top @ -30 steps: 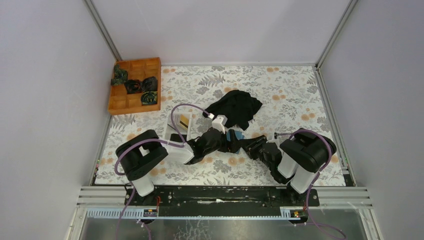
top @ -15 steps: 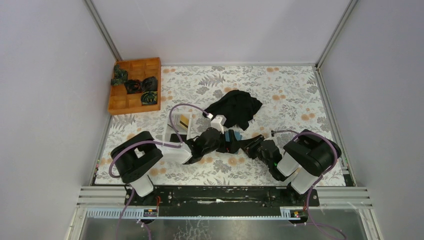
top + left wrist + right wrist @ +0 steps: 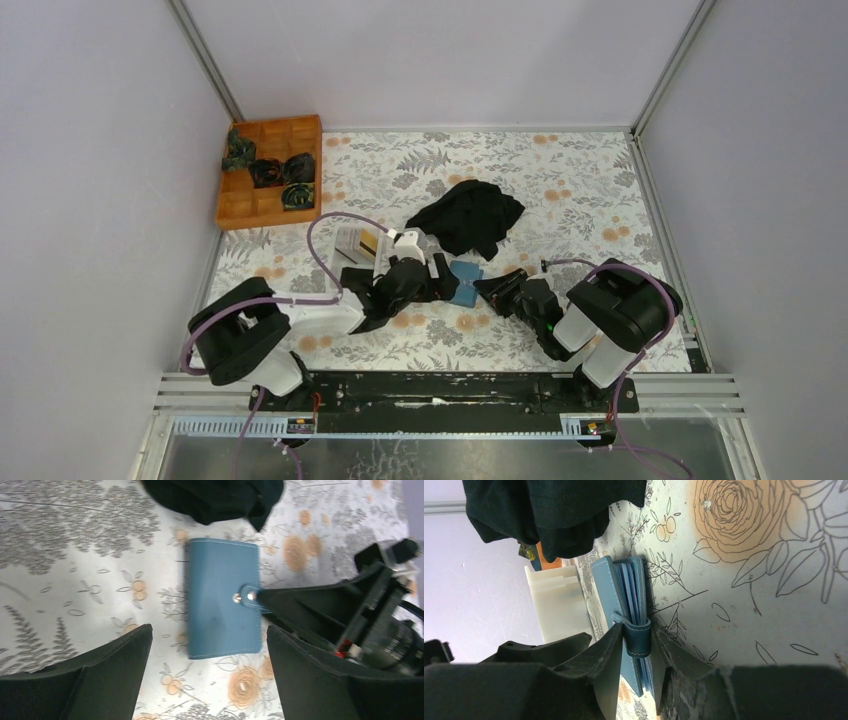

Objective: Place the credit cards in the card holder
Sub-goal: Close the card holder at the center of the board.

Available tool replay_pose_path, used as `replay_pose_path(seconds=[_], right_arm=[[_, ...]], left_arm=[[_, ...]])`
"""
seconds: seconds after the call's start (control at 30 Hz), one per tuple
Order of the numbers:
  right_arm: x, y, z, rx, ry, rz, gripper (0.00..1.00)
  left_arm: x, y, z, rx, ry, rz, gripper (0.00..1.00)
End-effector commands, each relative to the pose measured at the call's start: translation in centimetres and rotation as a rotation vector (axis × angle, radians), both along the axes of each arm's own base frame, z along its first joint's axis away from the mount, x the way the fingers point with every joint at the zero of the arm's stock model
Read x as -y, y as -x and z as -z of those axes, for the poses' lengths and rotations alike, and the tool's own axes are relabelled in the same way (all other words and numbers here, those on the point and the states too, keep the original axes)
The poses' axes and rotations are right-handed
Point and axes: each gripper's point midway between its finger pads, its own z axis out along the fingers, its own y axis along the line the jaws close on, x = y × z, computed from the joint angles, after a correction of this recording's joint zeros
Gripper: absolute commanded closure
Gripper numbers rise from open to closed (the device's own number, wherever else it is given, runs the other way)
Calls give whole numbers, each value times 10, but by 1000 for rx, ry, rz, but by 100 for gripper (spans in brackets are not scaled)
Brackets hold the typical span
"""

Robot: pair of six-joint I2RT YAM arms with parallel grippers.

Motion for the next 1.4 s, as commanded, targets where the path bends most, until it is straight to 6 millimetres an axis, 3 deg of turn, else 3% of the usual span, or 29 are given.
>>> replay_pose_path(seconds=[0.0, 0.23, 0.37, 0.7, 0.93, 1.2, 1.37], right_arm=[[12, 19, 35, -103, 118, -35, 66], [12, 20, 34, -101, 129, -41, 66], [12, 20, 35, -103, 134, -44, 66], [12, 22, 38, -111, 148, -54, 66], [10, 19, 28, -84, 142, -63, 66], [10, 19, 28, -84, 153, -69, 66], [9, 19, 27, -84, 152, -73, 65]], left_arm=[[-29, -11, 19, -18, -79, -125, 10], [-31, -24, 31, -15, -166, -132, 29], [-33, -29, 37, -18, -219, -141, 34], [-39, -37, 45, -14, -299, -154, 36], [-33, -43, 50, -13, -374, -105, 36], [-48, -44, 61, -25, -477, -125, 36], [-46, -43, 69, -37, -508, -89, 36]])
